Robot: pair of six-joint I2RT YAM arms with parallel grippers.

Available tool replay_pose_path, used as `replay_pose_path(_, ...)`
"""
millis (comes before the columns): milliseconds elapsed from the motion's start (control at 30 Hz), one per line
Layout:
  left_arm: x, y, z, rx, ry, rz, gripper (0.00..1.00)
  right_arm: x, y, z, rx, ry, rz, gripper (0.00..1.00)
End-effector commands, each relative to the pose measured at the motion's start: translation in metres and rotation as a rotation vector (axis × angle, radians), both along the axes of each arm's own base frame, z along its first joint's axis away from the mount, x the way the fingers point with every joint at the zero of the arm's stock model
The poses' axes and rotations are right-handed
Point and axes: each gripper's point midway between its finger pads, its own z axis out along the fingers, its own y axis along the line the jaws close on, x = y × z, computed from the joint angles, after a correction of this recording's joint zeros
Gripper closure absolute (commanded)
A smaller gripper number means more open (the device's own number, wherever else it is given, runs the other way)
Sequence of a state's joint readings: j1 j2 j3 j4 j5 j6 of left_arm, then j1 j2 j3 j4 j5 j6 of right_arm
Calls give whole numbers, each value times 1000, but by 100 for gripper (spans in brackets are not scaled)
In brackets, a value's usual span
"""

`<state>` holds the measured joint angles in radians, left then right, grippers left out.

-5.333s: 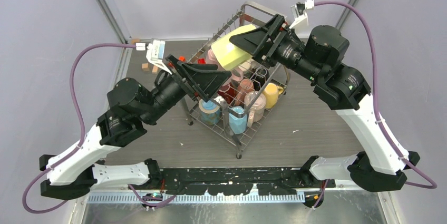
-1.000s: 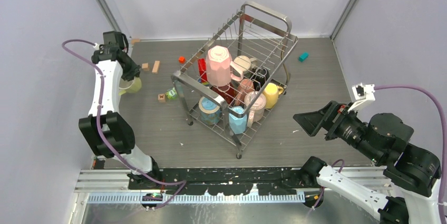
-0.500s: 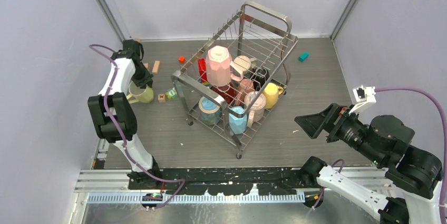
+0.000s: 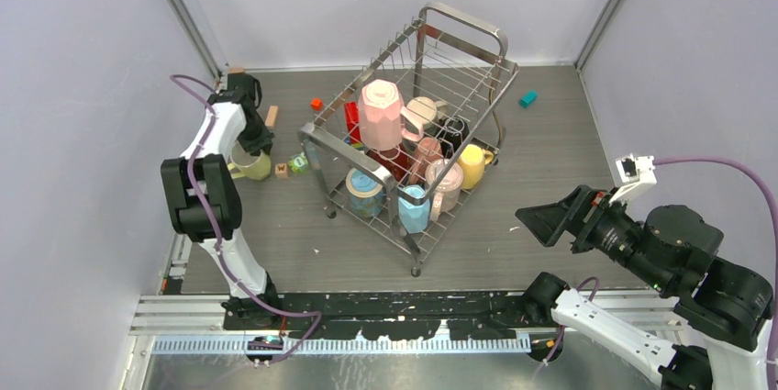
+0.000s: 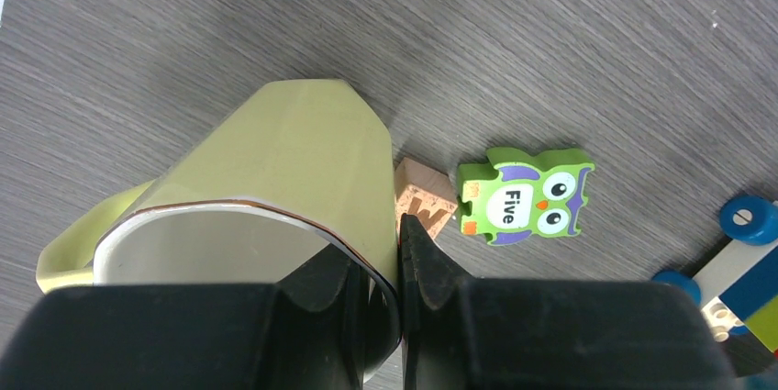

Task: Unload the cups from the dish rack
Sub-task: Place the cup at the center of the board.

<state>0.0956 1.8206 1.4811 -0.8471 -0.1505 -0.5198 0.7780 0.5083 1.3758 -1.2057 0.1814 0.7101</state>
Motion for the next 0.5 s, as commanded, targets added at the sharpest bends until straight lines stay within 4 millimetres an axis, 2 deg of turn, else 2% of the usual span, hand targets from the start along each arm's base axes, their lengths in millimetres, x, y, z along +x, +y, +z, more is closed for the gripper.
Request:
replay_pose_path(0,15,9,7,49,-51,-7,94,1,2,1,3,-3,3,0)
replay_pose_path(300,16,9,4,53,-34,-22,89,3,6,-4,-22,16,15,0)
replay_pose_path(400,15,10,7,58,-29,-24,81,4,6,-5,-35,22,18,0)
replay_pose_path(467,15,11,12,63,-39,-24,71,3,6,-5,-40,24,20,0)
